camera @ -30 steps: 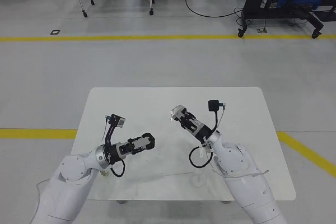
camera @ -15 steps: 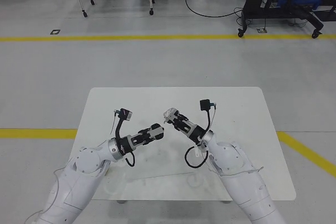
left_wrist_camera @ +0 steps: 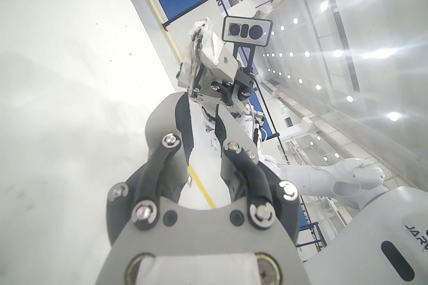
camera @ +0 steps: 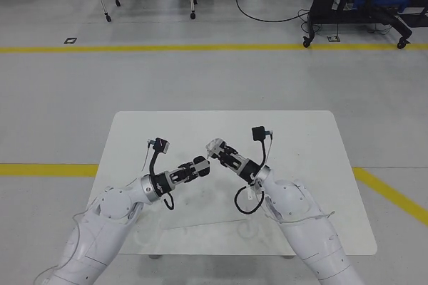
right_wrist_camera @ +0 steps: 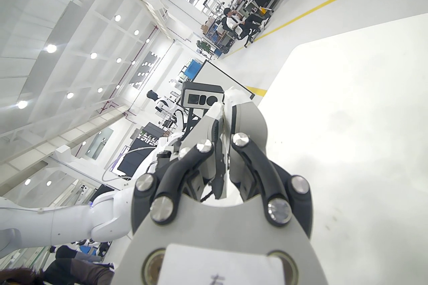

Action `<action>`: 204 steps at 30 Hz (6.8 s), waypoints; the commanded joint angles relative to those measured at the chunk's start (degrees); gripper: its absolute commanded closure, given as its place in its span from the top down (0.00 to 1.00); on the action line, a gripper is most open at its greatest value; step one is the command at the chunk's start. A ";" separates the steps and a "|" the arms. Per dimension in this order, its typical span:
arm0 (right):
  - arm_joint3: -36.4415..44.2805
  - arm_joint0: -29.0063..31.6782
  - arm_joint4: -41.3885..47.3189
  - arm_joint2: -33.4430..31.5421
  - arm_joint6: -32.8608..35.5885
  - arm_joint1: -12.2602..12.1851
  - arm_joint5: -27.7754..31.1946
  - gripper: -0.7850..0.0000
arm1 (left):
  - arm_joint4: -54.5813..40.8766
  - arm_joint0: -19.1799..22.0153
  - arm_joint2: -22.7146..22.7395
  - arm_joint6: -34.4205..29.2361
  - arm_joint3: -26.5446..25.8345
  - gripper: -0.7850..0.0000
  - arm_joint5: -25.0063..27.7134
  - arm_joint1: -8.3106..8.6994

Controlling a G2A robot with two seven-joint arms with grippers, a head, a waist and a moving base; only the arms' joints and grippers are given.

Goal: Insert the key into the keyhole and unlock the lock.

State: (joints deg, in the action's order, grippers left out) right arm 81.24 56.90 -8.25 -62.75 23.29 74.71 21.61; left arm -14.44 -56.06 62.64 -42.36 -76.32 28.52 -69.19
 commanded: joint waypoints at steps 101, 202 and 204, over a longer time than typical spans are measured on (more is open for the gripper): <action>-1.08 -1.27 12.40 0.58 29.89 -1.48 -8.93 0.00 | -3.96 1.91 3.42 -23.51 6.98 0.00 -1.22 2.55; 0.31 -0.13 12.62 -1.44 27.41 -2.44 -6.69 0.00 | 60.22 -18.60 18.35 -16.46 -17.70 0.00 -15.56 12.60; 0.31 -0.13 12.62 -1.44 27.41 -2.44 -6.69 0.00 | 61.17 -17.68 17.77 -16.27 -16.92 0.00 -15.59 12.57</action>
State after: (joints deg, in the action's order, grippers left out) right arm 81.55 56.77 4.37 -64.19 50.70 72.26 14.92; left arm 46.23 -74.20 80.71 -58.77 -93.67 12.95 -56.60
